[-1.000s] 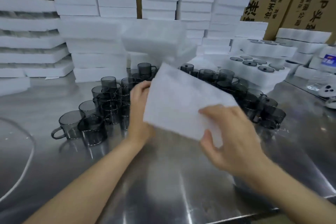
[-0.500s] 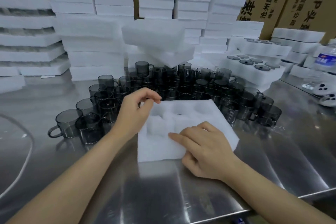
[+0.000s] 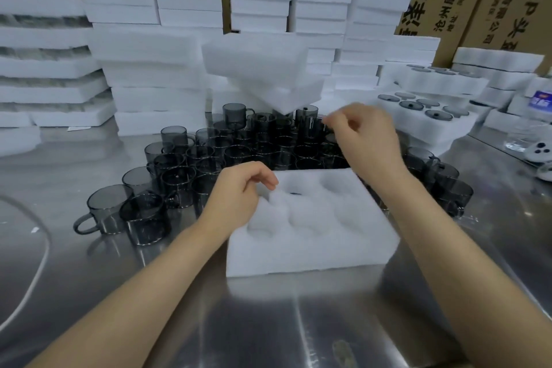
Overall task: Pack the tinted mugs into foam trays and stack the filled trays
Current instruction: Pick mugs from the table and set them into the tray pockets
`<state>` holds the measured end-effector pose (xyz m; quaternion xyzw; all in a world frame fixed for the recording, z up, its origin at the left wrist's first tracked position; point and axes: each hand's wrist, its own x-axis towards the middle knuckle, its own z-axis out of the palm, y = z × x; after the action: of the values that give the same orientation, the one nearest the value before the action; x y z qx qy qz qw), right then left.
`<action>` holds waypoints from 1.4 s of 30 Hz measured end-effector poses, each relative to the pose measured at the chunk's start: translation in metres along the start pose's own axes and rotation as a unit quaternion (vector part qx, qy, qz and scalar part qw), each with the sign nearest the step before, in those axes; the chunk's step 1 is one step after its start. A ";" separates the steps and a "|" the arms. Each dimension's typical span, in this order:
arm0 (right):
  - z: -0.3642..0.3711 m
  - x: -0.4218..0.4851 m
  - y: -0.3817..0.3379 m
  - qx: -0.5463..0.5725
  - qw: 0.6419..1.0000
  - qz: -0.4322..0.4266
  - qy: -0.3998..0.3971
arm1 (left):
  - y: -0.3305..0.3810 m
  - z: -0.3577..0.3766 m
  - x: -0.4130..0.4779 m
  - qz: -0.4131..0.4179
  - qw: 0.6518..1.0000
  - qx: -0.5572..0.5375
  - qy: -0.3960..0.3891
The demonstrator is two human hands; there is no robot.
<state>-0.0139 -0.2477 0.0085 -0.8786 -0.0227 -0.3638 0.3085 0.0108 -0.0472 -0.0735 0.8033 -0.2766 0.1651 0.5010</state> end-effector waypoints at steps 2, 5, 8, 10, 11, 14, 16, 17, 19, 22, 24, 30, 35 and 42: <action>0.020 0.032 0.012 -0.031 0.998 0.042 -0.026 | 0.001 0.001 0.000 0.003 1.000 0.021 0.002; 0.055 0.062 0.033 -0.107 0.972 0.040 -0.204 | 0.002 0.001 0.000 0.023 0.998 0.055 -0.003; 0.079 0.071 0.047 -0.160 0.950 0.019 -0.267 | 0.001 0.001 0.000 0.044 0.996 0.079 -0.009; 0.088 0.070 0.055 -0.177 0.953 0.030 -0.245 | 0.000 0.001 0.000 0.045 0.995 0.084 -0.009; 0.090 0.069 0.058 -0.172 0.957 0.037 -0.230 | 0.000 0.001 0.000 0.045 0.995 0.086 -0.008; 0.088 0.062 0.058 -0.147 0.970 0.024 -0.190 | 0.000 0.001 0.002 0.053 0.994 0.098 -0.014; 0.078 0.061 0.049 -0.105 0.986 -0.001 -0.126 | 0.000 0.001 0.002 0.061 0.992 0.106 -0.022; 0.071 0.060 0.042 -0.061 0.994 -0.005 -0.086 | 0.000 0.001 0.002 0.063 0.992 0.111 -0.025; 0.057 0.052 0.023 0.068 0.997 0.025 -0.034 | 0.000 -0.001 0.002 0.060 0.990 0.121 -0.028; 0.052 0.025 -0.003 0.222 0.973 0.069 -0.011 | 0.000 -0.002 0.003 0.059 0.990 0.128 -0.027; 0.059 0.001 -0.015 0.209 0.978 0.018 0.015 | 0.000 -0.003 0.002 0.046 0.991 0.126 -0.022; 0.065 -0.023 -0.014 0.150 0.979 -0.069 -0.119 | 0.002 -0.012 -0.007 0.069 0.986 0.109 0.101; 0.060 -0.026 -0.012 0.170 0.972 -0.103 -0.126 | 0.006 -0.015 -0.006 0.069 0.973 0.089 0.203; 0.058 -0.030 -0.016 0.202 0.958 -0.093 -0.179 | 0.003 -0.021 -0.006 0.110 0.973 0.089 0.181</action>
<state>-0.0041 -0.1969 -0.0341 -0.8425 -0.2322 -0.2153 0.4357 0.0041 -0.0277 -0.0654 0.7659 -0.2520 0.3860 0.4481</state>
